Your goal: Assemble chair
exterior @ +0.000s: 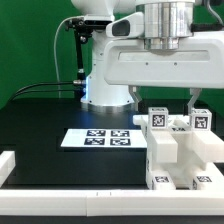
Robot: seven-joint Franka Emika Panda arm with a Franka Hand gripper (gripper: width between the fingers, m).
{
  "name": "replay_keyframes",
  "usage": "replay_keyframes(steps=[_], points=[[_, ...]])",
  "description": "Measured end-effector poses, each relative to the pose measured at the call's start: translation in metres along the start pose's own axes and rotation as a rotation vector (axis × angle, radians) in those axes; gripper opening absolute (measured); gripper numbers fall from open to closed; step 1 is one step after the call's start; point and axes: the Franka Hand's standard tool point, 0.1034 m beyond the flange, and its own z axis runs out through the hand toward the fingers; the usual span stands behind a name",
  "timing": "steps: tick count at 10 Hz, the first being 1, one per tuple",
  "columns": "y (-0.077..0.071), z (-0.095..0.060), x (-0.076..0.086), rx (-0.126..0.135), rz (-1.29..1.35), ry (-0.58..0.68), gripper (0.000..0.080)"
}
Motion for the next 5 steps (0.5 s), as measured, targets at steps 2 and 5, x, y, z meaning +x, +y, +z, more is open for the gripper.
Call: replay_keyframes(steps=[2, 5], points=[[0.0052, -0.0001, 0.0042, 0.000, -0.092, 0.002, 0.0649], [0.0048, 0.0001, 0.0040, 0.001, -0.033, 0.001, 0.0418]])
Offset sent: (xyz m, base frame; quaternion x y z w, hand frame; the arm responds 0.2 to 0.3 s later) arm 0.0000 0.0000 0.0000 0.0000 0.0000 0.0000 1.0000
